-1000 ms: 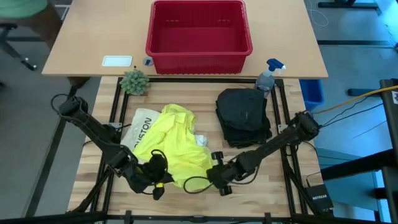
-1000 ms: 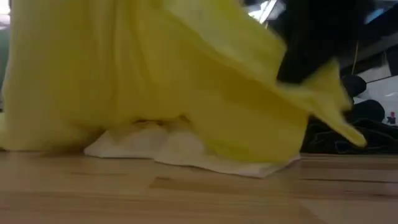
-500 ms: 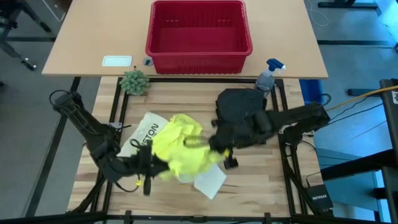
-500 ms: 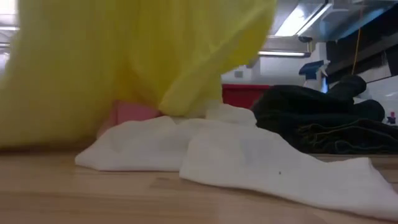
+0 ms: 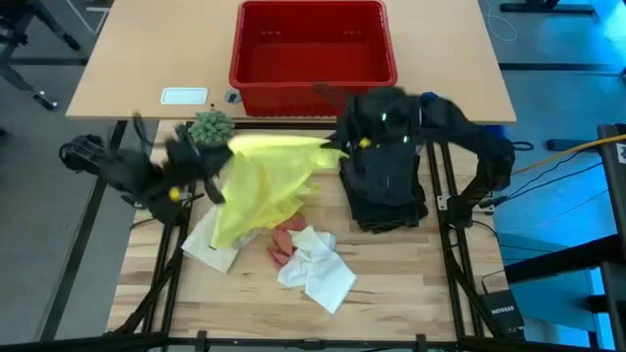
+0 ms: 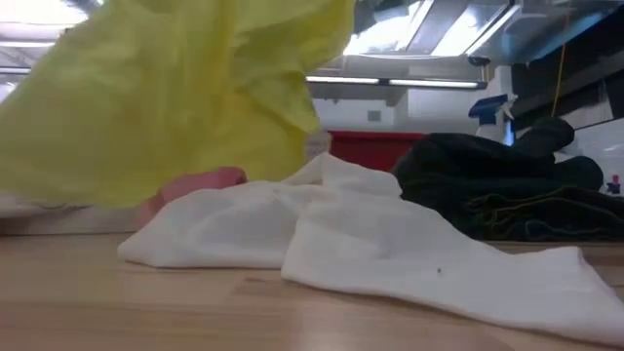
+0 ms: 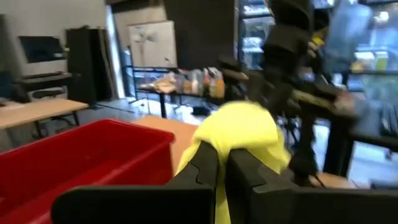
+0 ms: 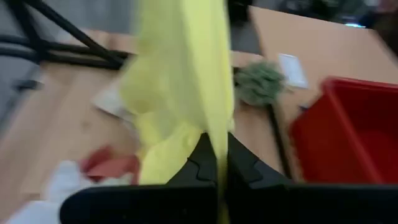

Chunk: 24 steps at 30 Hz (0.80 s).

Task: Fold laundry
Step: Fold the yellow shirt

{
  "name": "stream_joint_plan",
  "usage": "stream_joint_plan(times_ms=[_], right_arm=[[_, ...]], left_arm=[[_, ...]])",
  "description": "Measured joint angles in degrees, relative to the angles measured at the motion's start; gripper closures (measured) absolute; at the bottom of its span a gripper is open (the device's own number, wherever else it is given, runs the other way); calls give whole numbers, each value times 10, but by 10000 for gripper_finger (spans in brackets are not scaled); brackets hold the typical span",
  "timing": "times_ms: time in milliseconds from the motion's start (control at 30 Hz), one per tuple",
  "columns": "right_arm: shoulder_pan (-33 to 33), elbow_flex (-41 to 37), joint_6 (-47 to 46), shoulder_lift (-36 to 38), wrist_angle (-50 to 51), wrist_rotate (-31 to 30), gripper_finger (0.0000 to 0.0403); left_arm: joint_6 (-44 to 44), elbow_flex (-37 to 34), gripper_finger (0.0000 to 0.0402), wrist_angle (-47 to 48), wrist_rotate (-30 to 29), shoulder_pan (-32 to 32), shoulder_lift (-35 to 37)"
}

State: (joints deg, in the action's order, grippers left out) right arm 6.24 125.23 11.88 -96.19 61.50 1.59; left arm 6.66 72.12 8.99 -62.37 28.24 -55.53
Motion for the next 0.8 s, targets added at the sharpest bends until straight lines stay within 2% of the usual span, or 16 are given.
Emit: stream_joint_plan(times_ms=[100,200,300,400,500,567,633,800], right_arm=[[18,32,-1,-3,29,106,403],[15,60,-5,-3,33,161,403],[18,87,10,-3,29,127,403],[49,96,29,-7,12,82,403],[80,93,15,-11,5,137,403],[82,93,5,-13,5,193,403],[74,93,6,-13,5,216,403],[80,93,38,-16,-2,149,403]], left_arm=[[-17,23,401,-1,57,-3,12],[-39,41,401,-7,126,17,5],[16,57,401,-19,129,20,-9],[76,81,401,-18,109,-8,-15],[81,106,401,-19,111,-40,-15],[63,117,401,-18,152,-46,-16],[54,121,401,-19,186,-44,-23],[107,122,401,-19,176,-68,-38]])
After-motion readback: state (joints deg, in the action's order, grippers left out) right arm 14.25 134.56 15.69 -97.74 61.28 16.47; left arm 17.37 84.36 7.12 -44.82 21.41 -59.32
